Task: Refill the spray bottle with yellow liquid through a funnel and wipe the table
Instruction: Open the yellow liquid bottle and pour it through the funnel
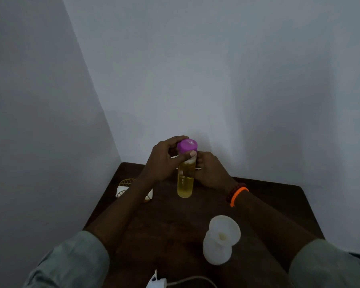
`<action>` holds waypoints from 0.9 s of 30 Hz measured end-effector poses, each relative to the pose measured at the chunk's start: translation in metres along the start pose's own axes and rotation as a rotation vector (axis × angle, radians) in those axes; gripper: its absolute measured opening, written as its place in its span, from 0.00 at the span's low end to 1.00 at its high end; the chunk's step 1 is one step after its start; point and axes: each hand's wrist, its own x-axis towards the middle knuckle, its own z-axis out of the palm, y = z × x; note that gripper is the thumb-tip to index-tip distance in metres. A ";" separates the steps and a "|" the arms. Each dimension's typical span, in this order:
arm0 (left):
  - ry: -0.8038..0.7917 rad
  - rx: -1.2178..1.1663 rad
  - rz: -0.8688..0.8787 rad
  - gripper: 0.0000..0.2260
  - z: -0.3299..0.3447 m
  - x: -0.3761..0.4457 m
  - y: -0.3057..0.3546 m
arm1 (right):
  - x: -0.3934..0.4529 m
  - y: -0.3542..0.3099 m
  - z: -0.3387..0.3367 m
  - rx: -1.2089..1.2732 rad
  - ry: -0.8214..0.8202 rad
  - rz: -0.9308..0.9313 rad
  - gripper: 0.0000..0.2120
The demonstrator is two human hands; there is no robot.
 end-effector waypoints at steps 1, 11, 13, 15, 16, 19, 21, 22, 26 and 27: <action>0.013 -0.012 0.004 0.21 0.001 -0.004 0.003 | -0.005 -0.002 0.001 -0.017 0.015 -0.002 0.18; 0.211 0.006 0.028 0.21 0.020 -0.036 0.022 | -0.031 -0.013 0.013 -0.107 0.137 0.017 0.11; 0.257 0.024 0.012 0.20 0.024 -0.039 0.025 | -0.033 -0.016 0.019 -0.130 0.180 0.049 0.11; 0.280 0.059 -0.006 0.22 0.028 -0.041 0.028 | -0.034 -0.018 0.023 -0.144 0.206 0.086 0.12; 0.289 0.077 -0.012 0.22 0.029 -0.043 0.029 | -0.035 -0.019 0.023 -0.146 0.211 0.095 0.12; 0.315 0.101 -0.021 0.25 0.033 -0.052 0.033 | -0.039 -0.020 0.021 -0.163 0.221 0.078 0.12; 0.332 0.079 -0.042 0.27 0.037 -0.061 0.036 | -0.041 -0.021 0.018 -0.170 0.228 0.069 0.12; 0.343 0.071 -0.047 0.27 0.038 -0.064 0.036 | -0.042 -0.021 0.016 -0.160 0.233 0.078 0.11; 0.395 0.028 -0.050 0.23 0.036 -0.070 0.033 | -0.046 -0.019 0.011 -0.116 0.233 0.093 0.11; 0.389 -0.001 -0.069 0.25 0.035 -0.068 0.033 | -0.047 -0.017 0.012 -0.122 0.214 0.087 0.13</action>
